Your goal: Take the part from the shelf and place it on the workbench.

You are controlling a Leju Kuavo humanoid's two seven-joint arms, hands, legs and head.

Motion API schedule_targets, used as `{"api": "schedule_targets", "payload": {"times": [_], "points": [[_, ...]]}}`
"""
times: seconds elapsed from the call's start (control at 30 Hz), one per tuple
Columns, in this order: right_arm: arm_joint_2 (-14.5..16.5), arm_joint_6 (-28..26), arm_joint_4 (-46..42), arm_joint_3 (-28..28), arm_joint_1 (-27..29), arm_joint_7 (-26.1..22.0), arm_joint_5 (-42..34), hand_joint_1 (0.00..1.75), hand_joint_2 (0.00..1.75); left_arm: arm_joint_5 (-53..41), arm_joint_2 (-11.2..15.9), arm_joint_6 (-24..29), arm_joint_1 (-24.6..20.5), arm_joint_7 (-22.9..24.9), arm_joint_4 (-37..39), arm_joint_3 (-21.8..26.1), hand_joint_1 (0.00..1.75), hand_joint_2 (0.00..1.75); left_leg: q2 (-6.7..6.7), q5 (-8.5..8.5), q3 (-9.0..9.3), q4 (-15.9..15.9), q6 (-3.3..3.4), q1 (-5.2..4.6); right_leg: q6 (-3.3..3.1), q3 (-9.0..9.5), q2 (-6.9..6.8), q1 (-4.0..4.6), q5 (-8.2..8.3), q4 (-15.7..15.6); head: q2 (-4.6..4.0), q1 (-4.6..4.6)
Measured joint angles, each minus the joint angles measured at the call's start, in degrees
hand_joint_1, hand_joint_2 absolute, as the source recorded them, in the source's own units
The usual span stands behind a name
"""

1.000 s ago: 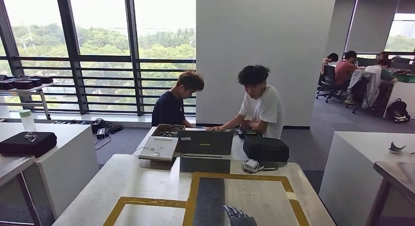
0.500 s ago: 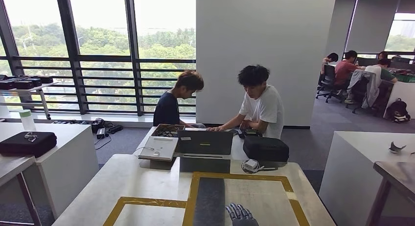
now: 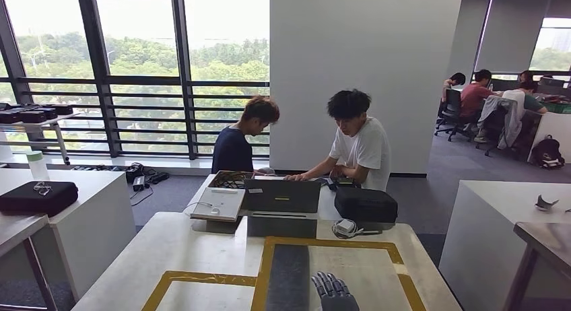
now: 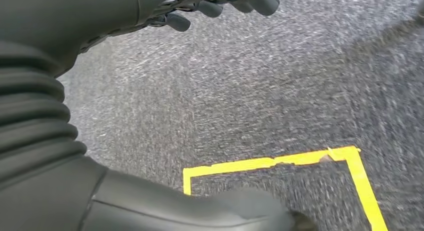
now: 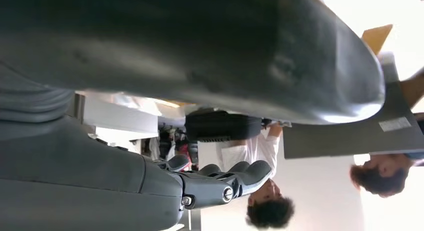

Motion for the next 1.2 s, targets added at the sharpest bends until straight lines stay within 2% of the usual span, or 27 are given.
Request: {"api": "schedule_targets", "payload": {"times": [0.1, 0.2, 0.27, 0.3, 0.4, 0.43, 0.47, 0.5, 0.53, 0.6, 0.63, 0.73, 0.77, 0.8, 0.87, 0.9, 0.93, 0.97, 1.0, 1.07, 1.1, 1.13, 1.2], "points": [[0.0, -1.7, -1.7, -0.3, -1.8, -1.9, 0.0, 0.00, 0.00, 1.0, 0.3, 0.1, 0.2, 0.3, 0.0, 0.3, 0.00, 0.00, -0.01, -0.08, -0.06, 0.1, 0.15, -0.17, 0.21, -0.02, -0.03, -0.20, 0.02, 0.0, 0.00, 0.00], [0.0, -1.2, -4.0, -0.6, -4.2, -2.3, 0.1, 0.00, 0.00, 1.5, 0.7, 0.1, 0.4, 0.2, 0.0, 0.6, 0.00, 0.00, -0.03, -0.06, 0.05, -0.1, 0.50, -0.22, 0.60, 0.09, -0.06, -0.28, 0.01, -0.2, 0.00, 0.00], [-0.1, -1.0, -5.4, -0.8, -5.1, -2.3, 0.2, 0.00, 0.00, 1.6, 0.8, 0.1, 0.4, 0.0, 0.0, 0.8, 0.00, 0.00, -0.03, 0.24, 0.47, -0.7, 0.96, 0.13, 1.03, -0.26, 0.18, -0.29, -0.94, 0.9, 0.00, 0.03], [-0.2, -1.0, -5.9, -0.8, -5.4, -2.3, 0.2, 0.00, 0.00, 1.6, 0.9, 0.1, 0.4, 0.0, 0.0, 0.9, 0.00, 0.00, -0.02, 0.40, 0.68, -1.1, 1.19, 0.34, 1.21, -1.16, 0.37, -0.32, -2.27, 3.0, 0.00, 0.08], [-0.5, -1.3, -6.5, -0.9, -5.3, -2.2, 0.3, 0.00, 0.00, 1.6, 0.9, 0.1, 0.5, 0.0, 0.0, 1.0, 0.00, 0.00, -0.05, 0.57, 0.73, -1.2, 1.45, 0.44, 1.53, -6.34, 0.70, -0.65, -7.41, 13.9, 0.00, 0.19], [-0.6, -1.6, -6.6, -0.9, -5.0, -2.3, 0.4, 0.00, 0.00, 1.6, 0.9, 0.1, 0.5, 0.0, 0.0, 1.1, 0.00, 0.00, -0.12, 0.59, 0.68, -1.1, 1.44, 0.46, 1.62, -7.44, 0.71, -0.78, -7.81, 16.1, 0.00, 0.20], [-0.7, -2.0, -6.8, -0.9, -4.8, -2.3, 0.5, 0.00, 0.00, 1.6, 0.9, 0.1, 0.6, 0.0, 0.0, 1.1, 0.00, 0.00, -0.20, 0.57, 0.61, -0.9, 1.39, 0.48, 1.67, -7.52, 0.71, -0.91, -7.12, 16.2, 0.00, 0.21], [-0.8, -2.2, -7.3, -0.9, -4.7, -2.2, 0.7, 0.00, 0.00, 1.6, 0.9, 0.1, 0.7, 0.0, 0.0, 1.1, 0.00, 0.00, -0.29, 0.51, 0.57, -0.8, 1.29, 0.51, 1.68, -6.47, 0.70, -1.05, -5.46, 14.0, 0.00, 0.22], [-1.0, -2.2, -8.2, -0.9, -4.6, -2.0, 0.9, 0.00, 0.00, 1.6, 0.9, 0.1, 0.8, 0.0, 0.0, 1.1, 0.00, 0.00, -0.36, 0.42, 0.52, -0.6, 1.10, 0.55, 1.64, -4.52, 0.71, -1.17, -3.36, 10.1, 0.00, 0.23], [-1.6, -1.5, -11.0, -0.9, -4.3, -1.4, 1.8, 0.00, 0.00, 1.5, 0.9, 0.1, 0.8, 0.1, 0.0, 1.1, 0.00, 0.00, -0.49, 0.28, 0.31, -0.2, 0.40, 0.53, 1.31, -0.92, 0.89, -1.06, -0.81, 3.3, 0.00, 0.19], [-2.0, -0.7, -13.0, -0.9, -3.8, -0.9, 2.3, 0.00, 0.00, 1.5, 0.9, 0.1, 0.8, 0.1, 0.0, 1.1, 0.00, 0.00, -0.58, 0.30, 0.20, -0.1, -0.04, 0.52, 1.00, -0.06, 1.00, -0.91, -0.49, 1.6, 0.00, 0.17], [-3.5, 1.5, -19.6, -0.9, -1.8, 0.2, 3.3, 0.00, 0.00, 1.2, 1.0, 0.1, 1.0, 0.3, 0.0, 1.1, 0.00, 0.00, -0.78, 0.58, -0.08, -0.2, -1.35, 0.62, -0.17, -0.15, 1.04, -0.75, -0.30, 0.7, 0.00, 0.16], [-3.9, 1.9, -21.7, -0.9, -1.2, 0.3, 3.4, 0.00, 0.00, 1.1, 1.0, 0.1, 1.1, 0.3, 0.0, 1.1, 0.00, 0.00, -0.71, -0.04, -0.35, 0.3, -1.69, 0.67, -0.62, -0.25, 0.97, -0.85, 0.02, 0.5, 0.00, 0.11], [-4.2, 2.2, -23.7, -0.9, -0.6, 0.5, 3.5, 0.00, 0.00, 1.1, 1.1, 0.1, 1.2, 0.4, 0.0, 1.1, 0.00, 0.00, -0.61, -1.41, -0.94, 1.7, -1.99, 0.71, -1.08, -0.38, 0.90, -0.99, 0.37, 0.3, 0.00, 0.07], [-4.9, 2.6, -26.9, -0.9, 0.6, 0.9, 3.7, 0.00, 0.00, 0.9, 1.3, 0.0, 1.2, 0.4, 0.0, 1.1, 0.00, 0.00, -0.38, -5.94, -3.16, 8.2, -2.43, 0.80, -1.66, -0.85, 0.81, -0.99, 0.94, 0.1, 0.00, -0.09], [-5.4, 2.7, -28.3, -0.9, 1.4, 1.1, 3.7, 0.00, 0.00, 0.8, 1.4, -0.2, 1.2, 0.4, 0.0, 1.1, 0.00, 0.00, -0.35, -7.93, -4.33, 11.9, -2.63, 0.82, -1.74, -1.18, 0.76, -0.94, 1.18, 0.1, 0.00, -0.13], [-5.8, 2.8, -29.5, -0.9, 2.2, 1.4, 3.8, 0.00, 0.00, 0.6, 1.5, -0.3, 1.2, 0.4, 0.0, 1.1, 0.00, 0.00, -0.32, -9.07, -4.97, 14.6, -2.80, 0.83, -1.74, -1.53, 0.70, -0.90, 1.44, 0.2, 0.00, -0.14], [-6.2, 2.8, -30.5, -0.9, 3.0, 1.5, 3.8, 0.00, 0.00, 0.6, 1.5, -0.5, 1.3, 0.4, 0.0, 1.1, 0.00, 0.00, -0.28, -9.09, -4.64, 15.3, -2.88, 0.83, -1.67, -1.91, 0.65, -0.88, 1.72, 0.2, 0.00, -0.15], [-6.5, 2.8, -31.4, -0.9, 3.5, 1.6, 3.8, 0.00, 0.00, 0.5, 1.7, -0.6, 1.3, 0.4, 0.0, 1.1, 0.00, 0.00, -0.22, -8.11, -3.18, 13.6, -2.89, 0.84, -1.54, -2.31, 0.62, -0.90, 2.00, 0.3, 0.00, -0.15], [-7.0, 2.7, -32.8, -1.0, 4.2, 1.6, 3.8, 0.00, 0.00, 0.4, 1.9, -0.6, 1.1, 0.4, 0.0, 1.1, 0.00, 0.00, -0.03, -5.68, 1.88, 5.8, -2.70, 0.84, -1.10, -3.06, 0.63, -0.96, 2.52, 0.6, 0.00, -0.19], [-7.3, 2.7, -33.4, -1.0, 4.4, 1.7, 3.8, 0.00, 0.00, 0.4, 1.9, -0.6, 1.0, 0.4, 0.0, 1.1, 0.00, 0.00, -0.07, -4.72, 3.83, 2.7, -2.40, 0.71, -0.79, -3.33, 0.64, -0.95, 2.76, 0.7, 0.00, -0.17], [-7.5, 2.7, -33.9, -1.0, 4.5, 1.7, 3.8, 0.00, 0.00, 0.4, 1.9, -0.7, 1.0, 0.4, 0.0, 1.1, 0.00, 0.00, -0.12, -4.36, 4.89, 0.7, -2.08, 0.59, -0.44, -3.53, 0.64, -0.92, 3.02, 0.9, 0.00, -0.18], [-7.8, 2.6, -34.6, -1.1, 4.6, 1.7, 3.8, 0.00, 0.00, 0.4, 2.0, -0.7, 1.0, 0.4, 0.0, 1.1, 0.00, 0.00, -0.39, -3.90, 4.67, 0.4, -1.19, 0.32, 0.35, -3.79, 0.67, -0.83, 3.74, 0.8, 0.00, -0.11]]}}
